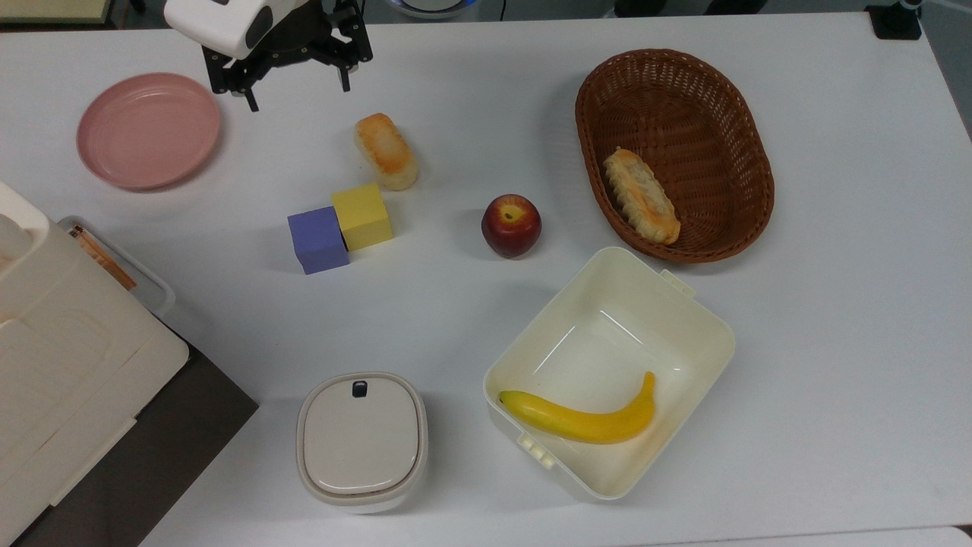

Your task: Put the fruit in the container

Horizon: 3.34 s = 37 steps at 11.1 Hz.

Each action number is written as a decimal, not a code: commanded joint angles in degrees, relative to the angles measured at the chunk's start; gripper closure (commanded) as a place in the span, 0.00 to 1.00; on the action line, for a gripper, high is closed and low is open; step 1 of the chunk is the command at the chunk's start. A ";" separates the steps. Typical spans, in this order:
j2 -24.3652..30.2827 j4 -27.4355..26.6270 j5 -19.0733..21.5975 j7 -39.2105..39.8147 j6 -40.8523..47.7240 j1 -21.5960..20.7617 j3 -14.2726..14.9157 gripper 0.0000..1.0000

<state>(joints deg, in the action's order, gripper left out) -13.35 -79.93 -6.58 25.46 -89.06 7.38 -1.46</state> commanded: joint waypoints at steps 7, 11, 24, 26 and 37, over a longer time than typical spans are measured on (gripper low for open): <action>1.23 -1.46 0.51 -0.67 -1.11 -0.08 -0.30 0.00; 1.23 -1.46 0.42 -0.50 -1.20 -0.17 -0.30 0.00; 1.14 -1.46 1.13 -0.67 -1.20 0.00 -0.39 0.00; 1.05 -1.46 1.13 -0.67 -1.20 0.09 -0.39 0.00; -2.19 -2.95 1.56 -7.93 -1.55 -5.43 -1.09 0.00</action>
<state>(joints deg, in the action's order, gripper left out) -14.69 -80.97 -6.17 23.88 -89.06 4.90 -2.92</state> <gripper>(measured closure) 0.000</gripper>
